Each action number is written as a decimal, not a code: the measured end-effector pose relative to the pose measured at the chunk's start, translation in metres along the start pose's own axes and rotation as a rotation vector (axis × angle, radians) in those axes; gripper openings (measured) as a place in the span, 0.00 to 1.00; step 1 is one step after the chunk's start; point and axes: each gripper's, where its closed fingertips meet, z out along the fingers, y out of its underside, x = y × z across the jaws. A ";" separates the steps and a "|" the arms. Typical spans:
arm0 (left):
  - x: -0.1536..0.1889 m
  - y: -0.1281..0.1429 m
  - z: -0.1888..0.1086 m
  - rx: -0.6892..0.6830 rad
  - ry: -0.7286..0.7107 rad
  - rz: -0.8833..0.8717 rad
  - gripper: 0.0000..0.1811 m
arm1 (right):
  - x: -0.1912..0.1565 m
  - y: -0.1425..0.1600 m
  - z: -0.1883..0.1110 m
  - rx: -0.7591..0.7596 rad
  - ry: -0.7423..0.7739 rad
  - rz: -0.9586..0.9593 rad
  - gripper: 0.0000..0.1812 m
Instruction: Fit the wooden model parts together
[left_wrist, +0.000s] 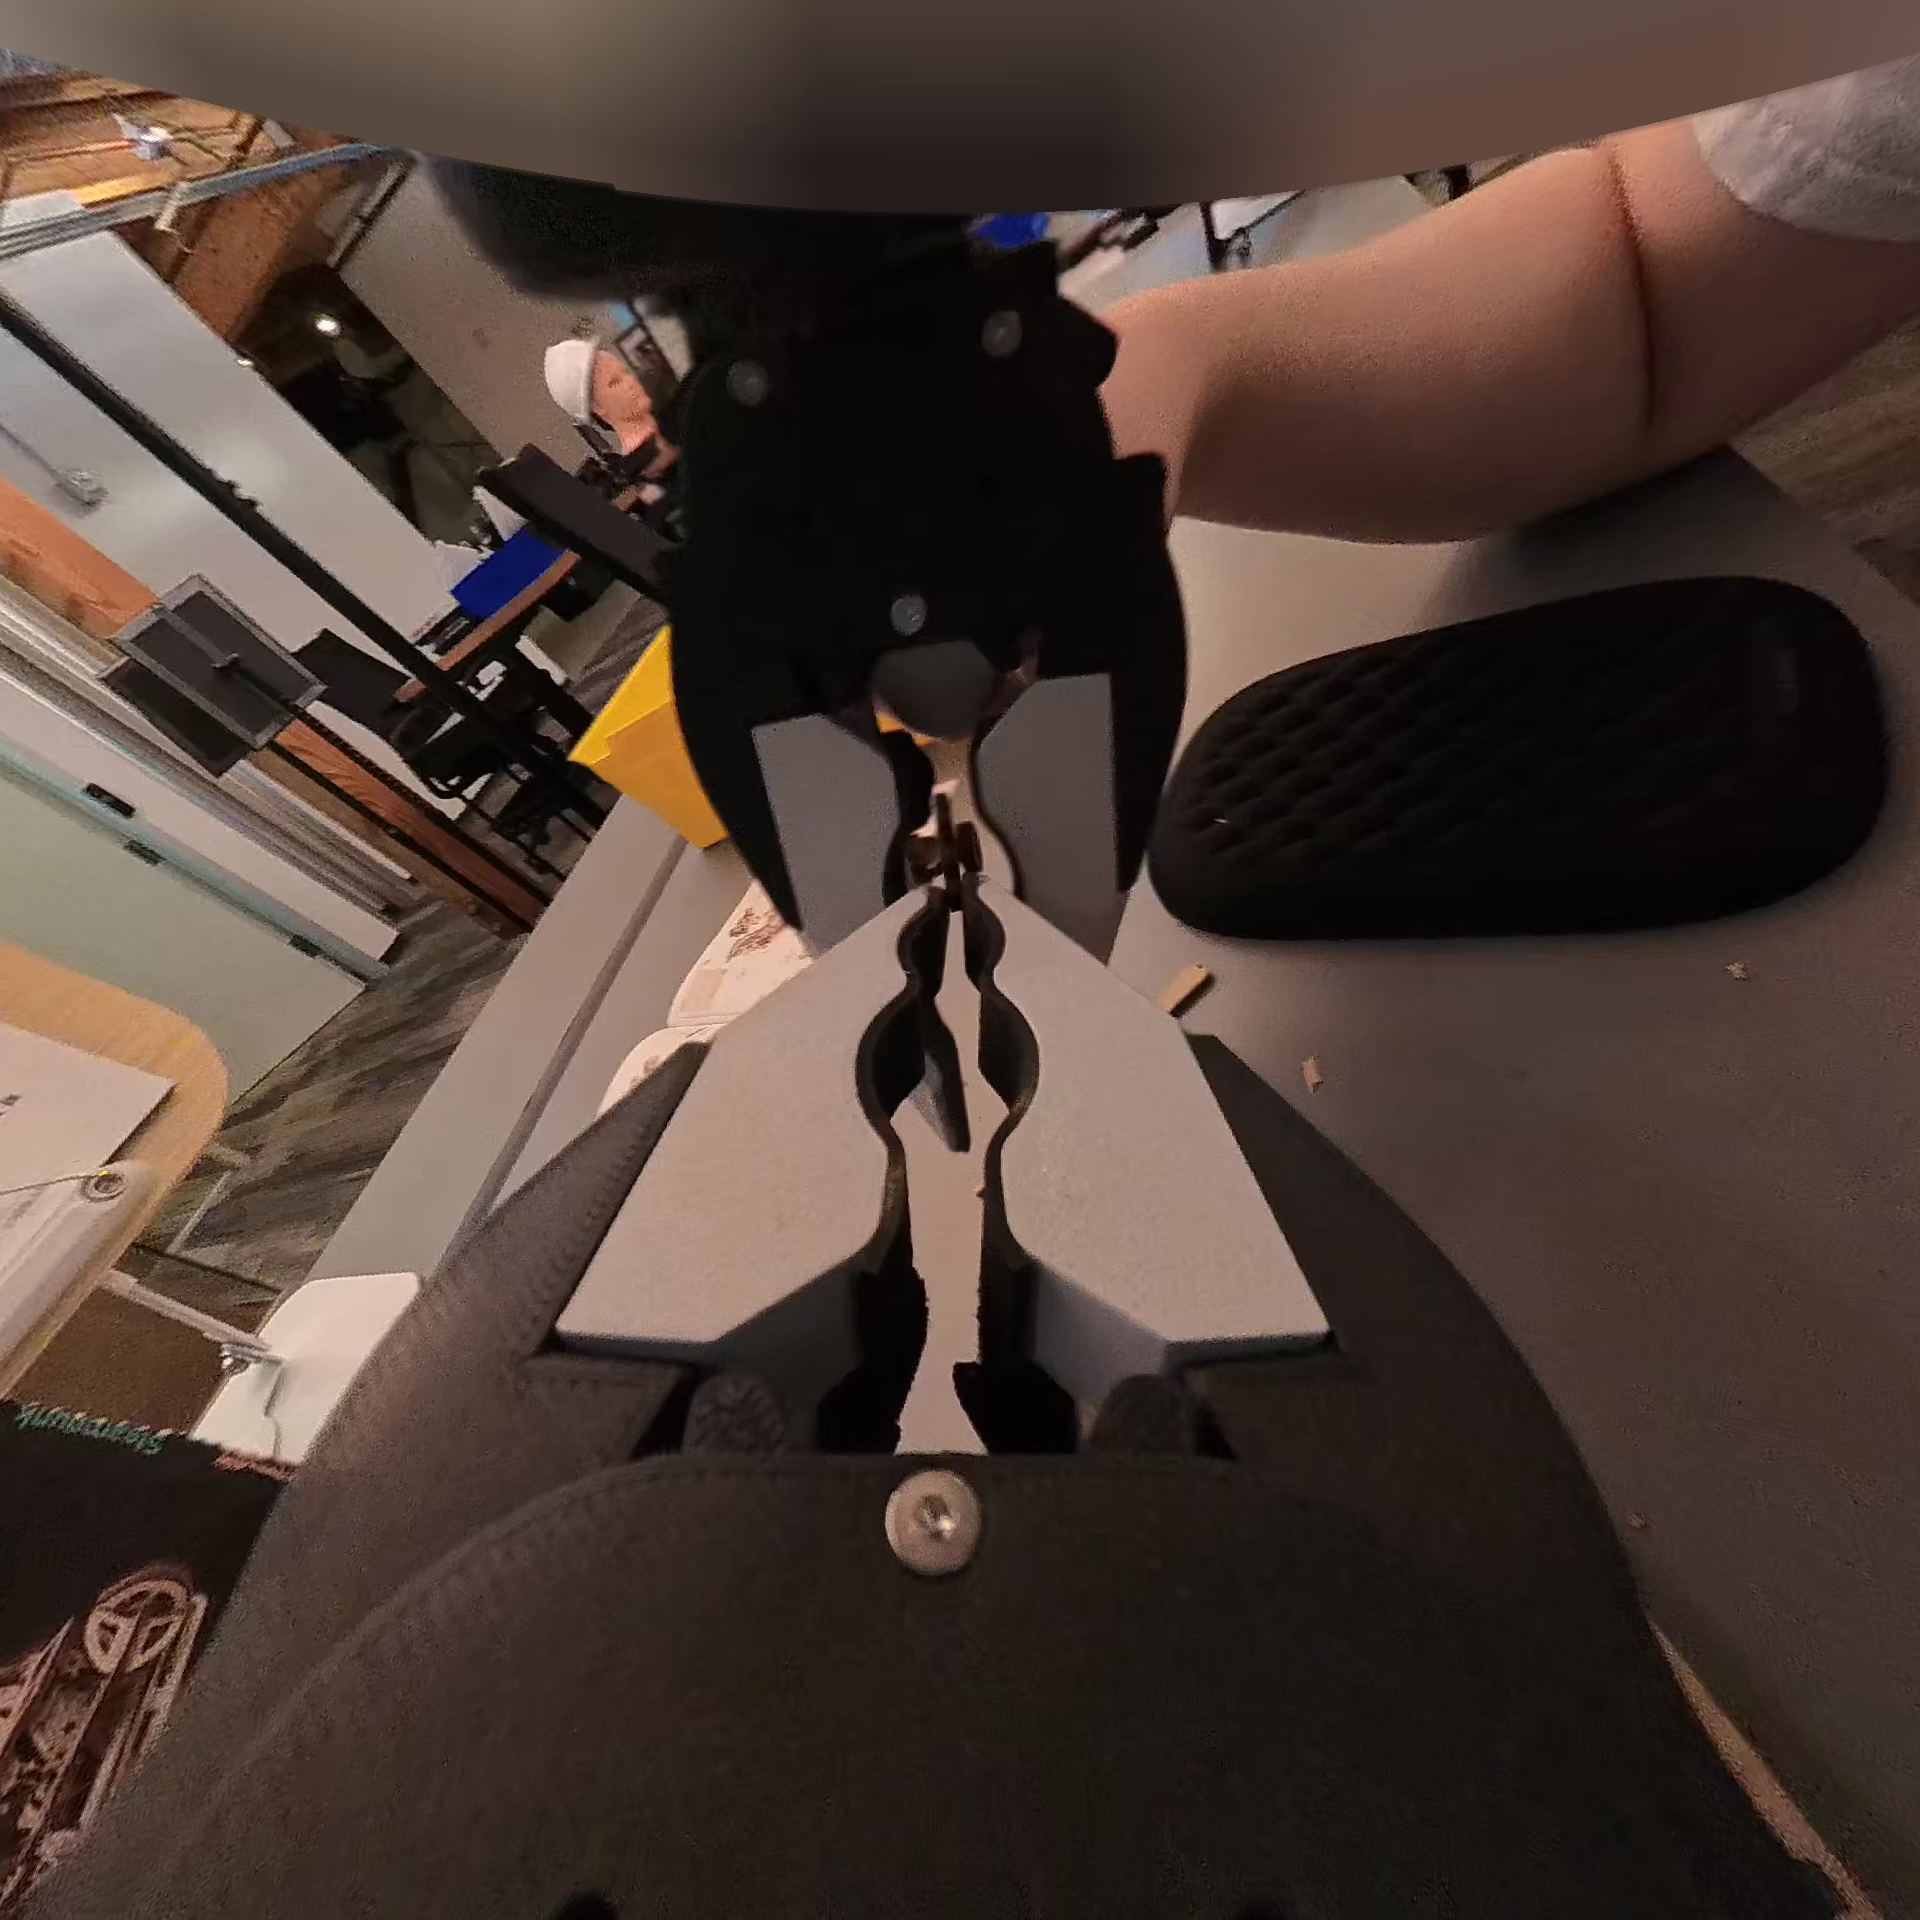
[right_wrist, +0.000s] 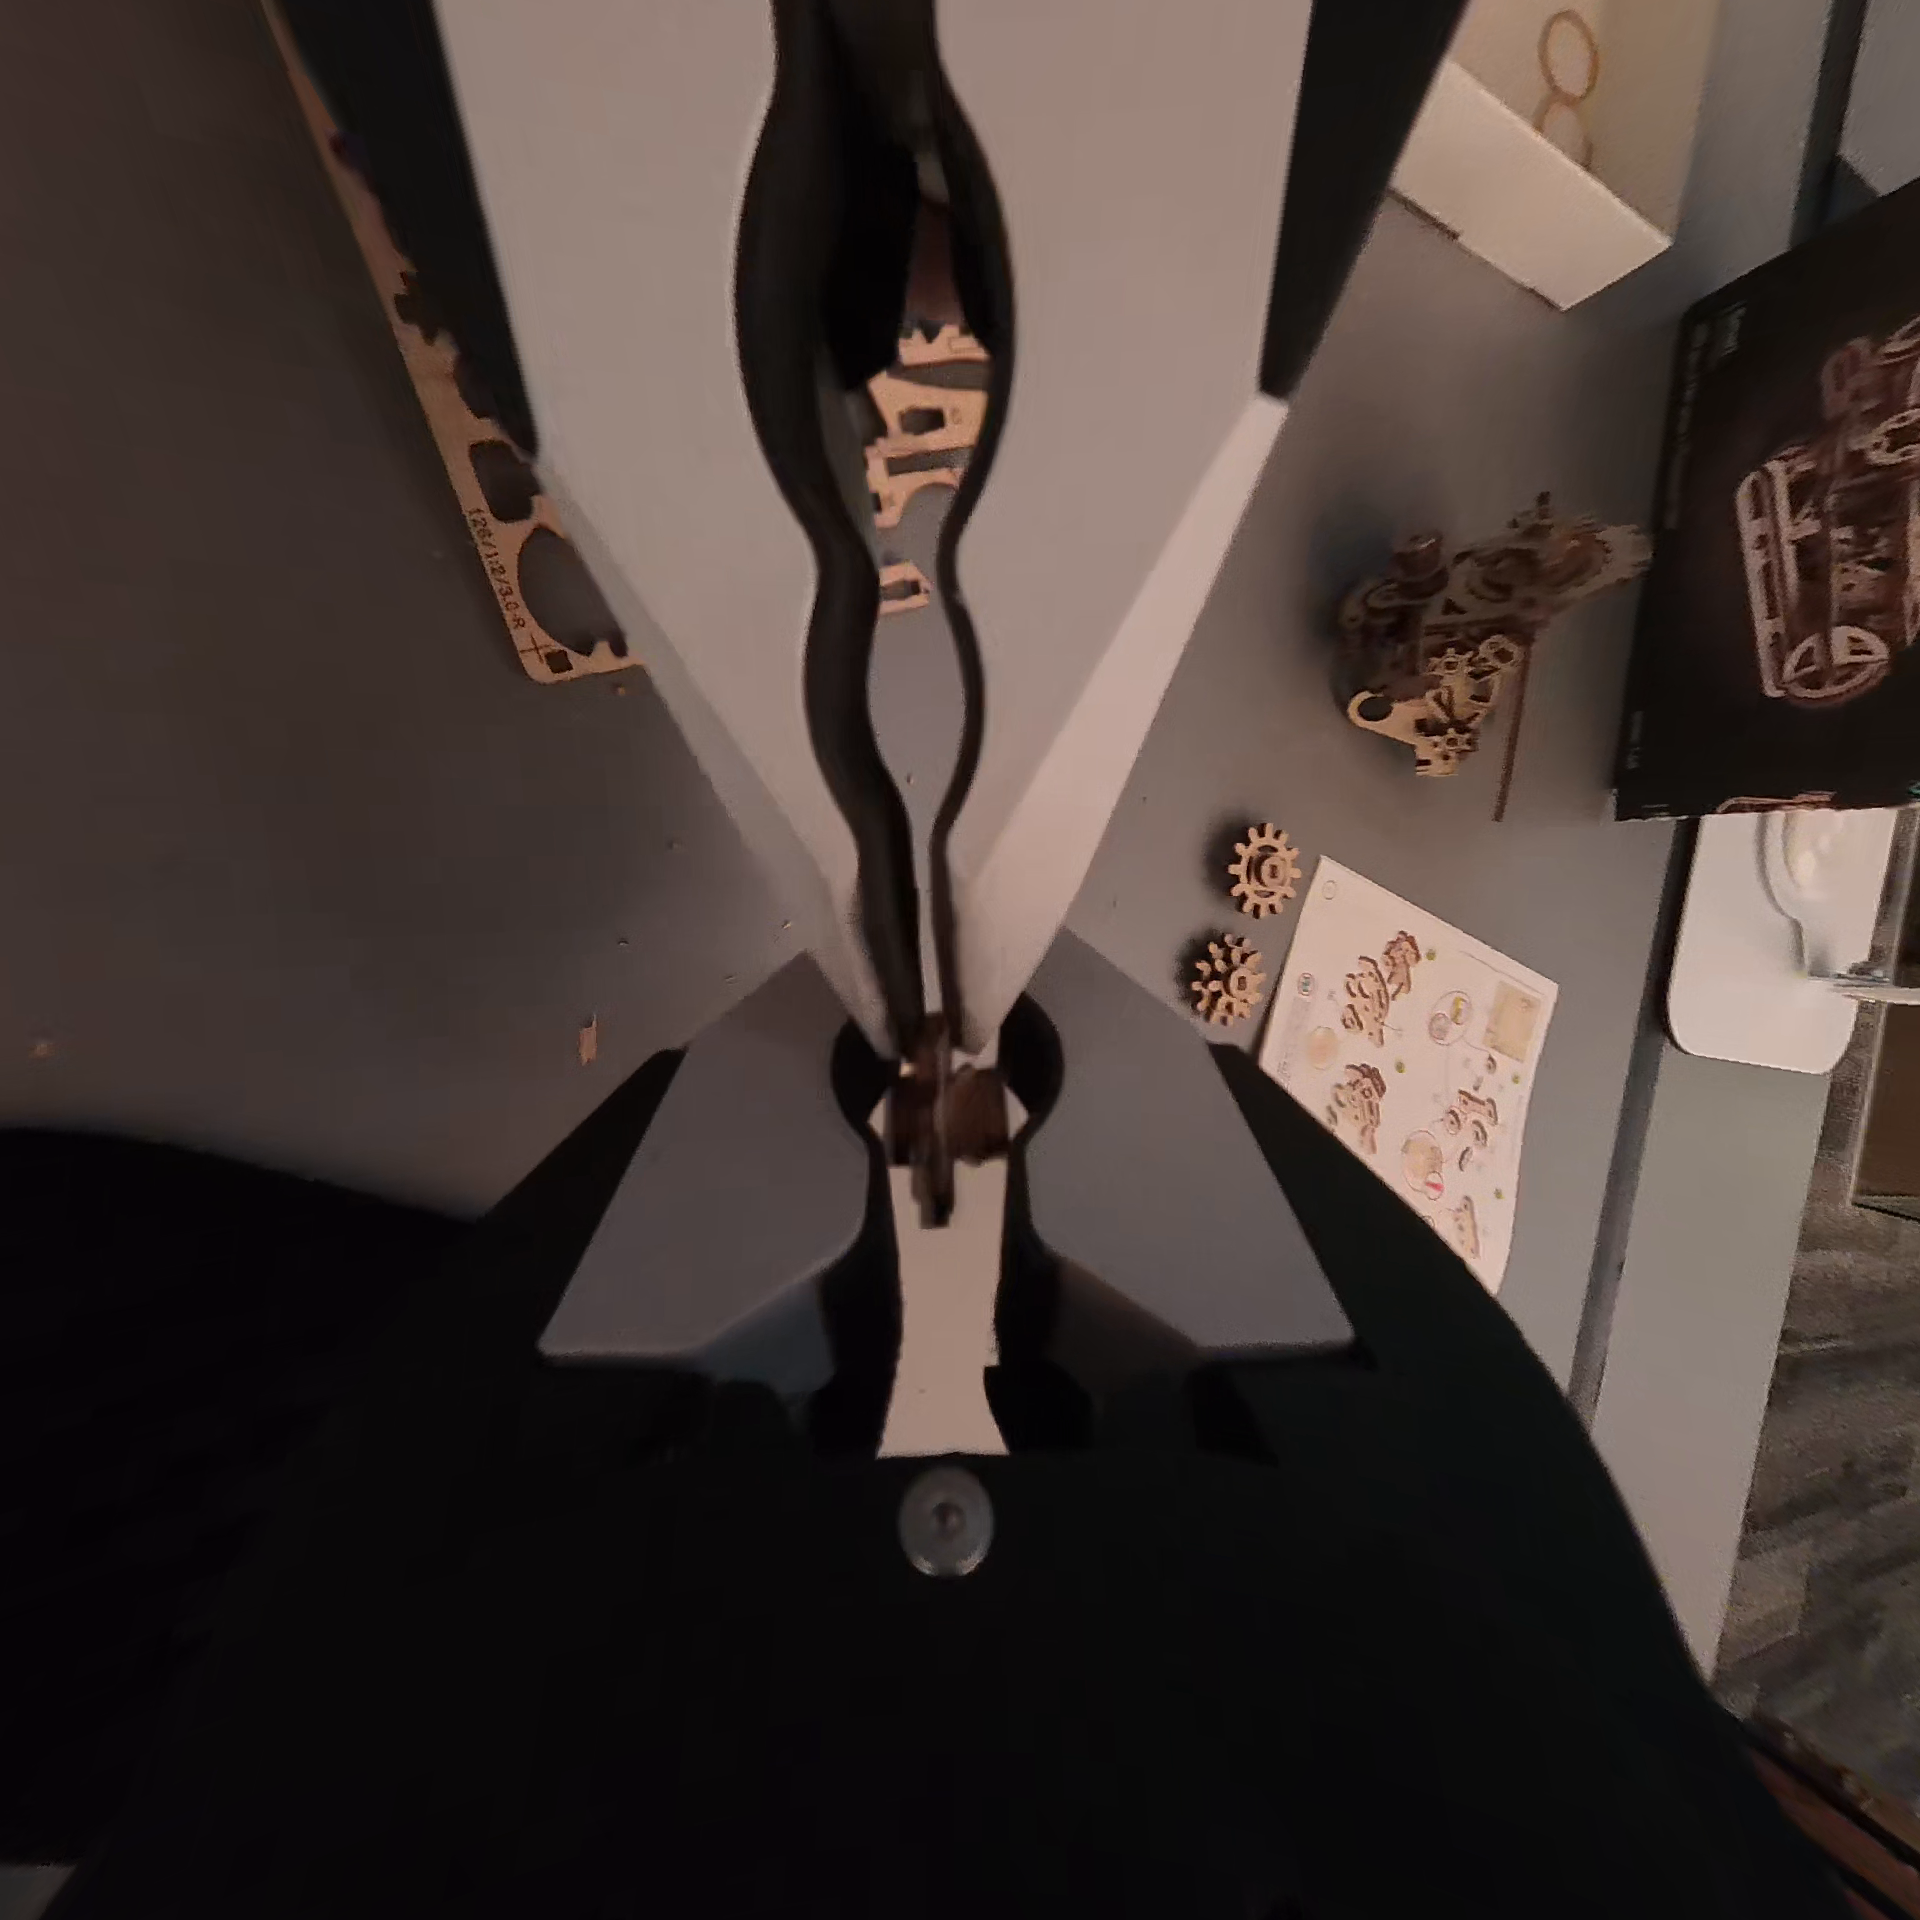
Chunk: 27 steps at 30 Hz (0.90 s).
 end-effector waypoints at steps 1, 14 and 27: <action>0.001 0.001 0.001 -0.009 0.003 0.005 0.00 | -0.001 0.002 0.002 -0.010 -0.006 -0.006 0.05; -0.003 -0.007 -0.001 0.033 -0.019 -0.015 0.00 | 0.004 -0.001 0.000 0.017 0.022 -0.007 0.09; -0.001 -0.008 -0.001 0.048 -0.010 -0.016 0.00 | 0.002 0.000 0.004 0.011 0.019 -0.023 0.08</action>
